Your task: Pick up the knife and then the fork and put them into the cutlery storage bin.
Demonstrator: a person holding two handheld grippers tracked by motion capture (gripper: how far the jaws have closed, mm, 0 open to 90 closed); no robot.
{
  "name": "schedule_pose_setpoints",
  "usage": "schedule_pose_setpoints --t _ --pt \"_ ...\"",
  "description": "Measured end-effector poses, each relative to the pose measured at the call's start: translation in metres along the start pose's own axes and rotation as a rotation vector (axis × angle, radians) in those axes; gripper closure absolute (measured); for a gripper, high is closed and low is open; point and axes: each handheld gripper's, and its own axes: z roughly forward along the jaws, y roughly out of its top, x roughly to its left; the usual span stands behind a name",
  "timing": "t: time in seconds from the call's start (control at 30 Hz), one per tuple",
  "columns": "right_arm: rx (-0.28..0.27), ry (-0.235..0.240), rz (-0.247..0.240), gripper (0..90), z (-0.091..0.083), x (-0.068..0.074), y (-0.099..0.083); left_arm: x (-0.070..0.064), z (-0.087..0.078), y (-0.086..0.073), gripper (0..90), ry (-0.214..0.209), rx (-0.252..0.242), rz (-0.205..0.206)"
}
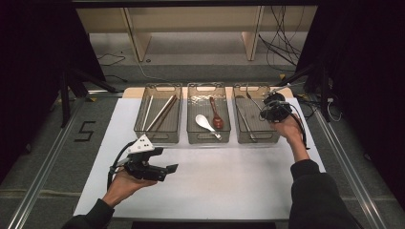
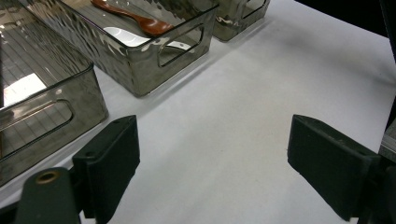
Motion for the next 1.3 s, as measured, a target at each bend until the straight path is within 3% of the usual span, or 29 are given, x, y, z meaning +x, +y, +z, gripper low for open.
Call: schedule_pose_setpoints --t 0.57,0.93,1.3 --pt "0.031 -0.018 0.023 86.8 0.008 -0.002 0.001 0.0 0.0 0.0 16.4 0.001 0.001 0.002" --pt "0.053 -0.002 0.019 85.2 0.013 0.002 0.001 0.0 0.0 0.0 16.2 0.003 0.0 0.002" --pt "0.006 0.017 0.017 83.0 0.001 0.003 0.002 0.0 0.0 0.0 16.2 0.001 0.001 0.001"
